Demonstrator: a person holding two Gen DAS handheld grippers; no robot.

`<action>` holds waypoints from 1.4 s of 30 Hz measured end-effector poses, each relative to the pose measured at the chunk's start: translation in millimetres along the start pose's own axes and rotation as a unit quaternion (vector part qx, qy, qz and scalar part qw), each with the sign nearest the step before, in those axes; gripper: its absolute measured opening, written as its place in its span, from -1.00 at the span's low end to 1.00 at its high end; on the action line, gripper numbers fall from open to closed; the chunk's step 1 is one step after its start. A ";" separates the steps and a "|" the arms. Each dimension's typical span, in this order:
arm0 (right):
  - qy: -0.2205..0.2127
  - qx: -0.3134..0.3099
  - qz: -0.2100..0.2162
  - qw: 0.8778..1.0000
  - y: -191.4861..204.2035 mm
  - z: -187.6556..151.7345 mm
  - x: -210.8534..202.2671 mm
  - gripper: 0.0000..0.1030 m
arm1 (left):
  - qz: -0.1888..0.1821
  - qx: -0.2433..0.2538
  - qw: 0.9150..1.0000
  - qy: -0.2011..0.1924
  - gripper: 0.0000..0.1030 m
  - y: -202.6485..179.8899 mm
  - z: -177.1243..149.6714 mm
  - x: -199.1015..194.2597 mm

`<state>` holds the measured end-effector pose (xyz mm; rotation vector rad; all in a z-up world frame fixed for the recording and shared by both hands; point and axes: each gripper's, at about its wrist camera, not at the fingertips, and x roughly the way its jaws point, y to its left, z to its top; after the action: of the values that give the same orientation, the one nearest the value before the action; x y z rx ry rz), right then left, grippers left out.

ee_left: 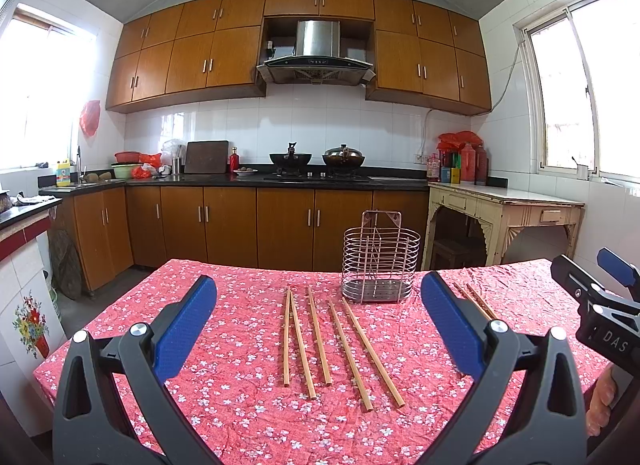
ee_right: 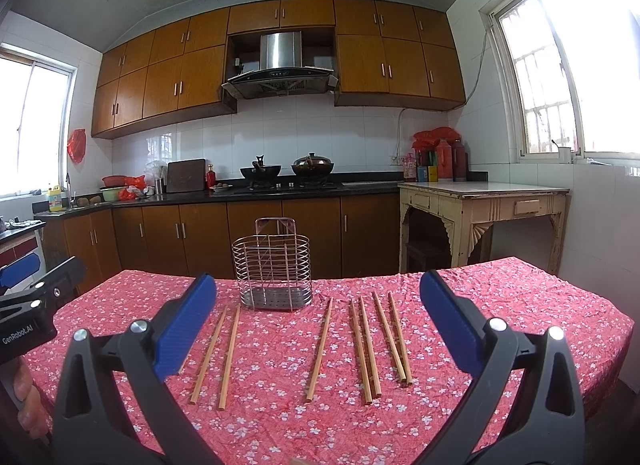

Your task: Organize utensils

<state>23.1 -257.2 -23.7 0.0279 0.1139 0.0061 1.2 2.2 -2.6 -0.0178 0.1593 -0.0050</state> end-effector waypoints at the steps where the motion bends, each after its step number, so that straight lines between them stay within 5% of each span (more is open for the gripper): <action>1: 0.000 0.000 0.000 1.000 -0.2 0.0 0.0 0.92 | 0.000 0.000 1.000 0.000 0.96 0.1 0.0 0.0; 27: 0.015 0.010 -0.006 1.000 -6.4 -6.5 9.3 0.92 | 0.009 -0.002 1.000 0.005 0.96 0.0 -7.1 5.8; 33: 0.084 0.034 -0.042 0.995 -30.2 -21.3 40.2 0.92 | 0.021 -0.006 0.999 0.042 0.96 2.2 -17.1 22.1; 38: 0.175 0.073 -0.075 0.979 -61.3 -50.9 76.8 0.91 | 0.042 -0.011 0.993 0.112 0.96 11.0 -35.4 47.3; 42: 0.228 0.096 -0.088 0.965 -85.4 -74.6 100.8 0.55 | 0.033 -0.031 0.986 0.161 0.96 23.5 -48.7 62.5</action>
<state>115.1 -339.7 -111.6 0.2117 0.5769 -0.1768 55.3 24.4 -61.0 -0.0737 0.4838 0.0641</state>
